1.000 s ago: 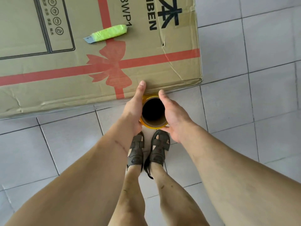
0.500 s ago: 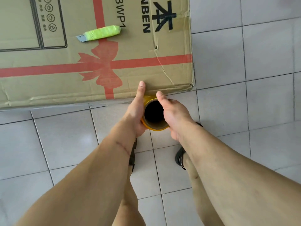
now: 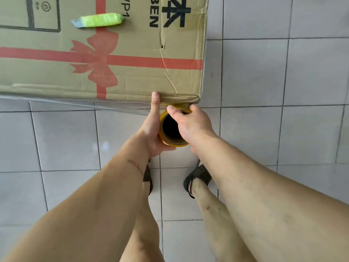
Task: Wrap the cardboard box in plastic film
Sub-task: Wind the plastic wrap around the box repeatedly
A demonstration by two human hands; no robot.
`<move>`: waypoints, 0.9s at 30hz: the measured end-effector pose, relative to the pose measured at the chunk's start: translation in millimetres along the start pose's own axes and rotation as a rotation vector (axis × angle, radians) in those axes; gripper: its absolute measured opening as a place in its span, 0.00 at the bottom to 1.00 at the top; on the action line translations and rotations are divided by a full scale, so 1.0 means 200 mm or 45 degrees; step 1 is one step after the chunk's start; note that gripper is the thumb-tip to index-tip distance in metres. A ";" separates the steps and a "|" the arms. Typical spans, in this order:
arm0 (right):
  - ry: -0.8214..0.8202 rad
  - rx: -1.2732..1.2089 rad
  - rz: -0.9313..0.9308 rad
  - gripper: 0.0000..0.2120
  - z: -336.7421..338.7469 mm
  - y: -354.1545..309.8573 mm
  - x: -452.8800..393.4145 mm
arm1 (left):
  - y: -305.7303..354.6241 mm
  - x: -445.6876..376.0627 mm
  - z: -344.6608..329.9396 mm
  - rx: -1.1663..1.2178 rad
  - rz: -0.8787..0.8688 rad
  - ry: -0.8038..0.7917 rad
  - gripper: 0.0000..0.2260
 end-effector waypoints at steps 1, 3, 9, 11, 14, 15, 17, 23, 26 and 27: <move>0.014 0.015 0.015 0.35 0.03 0.00 -0.01 | -0.01 0.00 -0.03 0.000 -0.017 0.052 0.55; 0.016 -0.050 -0.086 0.40 0.07 0.02 0.00 | 0.00 -0.02 -0.06 0.013 -0.113 0.217 0.48; -0.027 -0.126 -0.170 0.38 0.10 0.02 0.00 | 0.02 0.01 -0.12 0.076 -0.057 -0.034 0.45; -0.022 0.036 -0.091 0.36 0.14 0.01 -0.01 | -0.04 0.00 -0.15 0.099 0.003 -0.074 0.50; -0.036 0.114 -0.025 0.41 0.19 0.01 -0.03 | -0.04 -0.02 -0.18 0.006 -0.061 0.080 0.52; -0.052 0.054 -0.053 0.43 0.20 0.02 -0.03 | -0.02 -0.04 -0.17 -0.012 -0.113 0.150 0.53; -0.082 -0.080 -0.149 0.45 0.19 0.04 -0.03 | 0.02 -0.04 -0.17 0.029 -0.146 0.104 0.48; -0.104 0.048 -0.054 0.37 0.27 0.04 -0.08 | -0.06 -0.04 -0.28 0.131 -0.027 -0.137 0.48; -0.118 0.145 -0.008 0.41 0.32 0.05 -0.10 | -0.08 -0.08 -0.29 0.067 -0.071 0.028 0.59; -0.128 0.123 -0.026 0.41 0.32 0.06 -0.10 | -0.07 -0.13 -0.28 0.039 -0.129 0.130 0.64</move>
Point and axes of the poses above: each hand's wrist, its own x-axis away from the middle knuckle, its own z-axis out of the back of the hand, y = z × x, the point moved 1 cm from there along -x, towards the middle knuckle, and after that the axes turned 6 degrees about z, right-handed, at the moved point
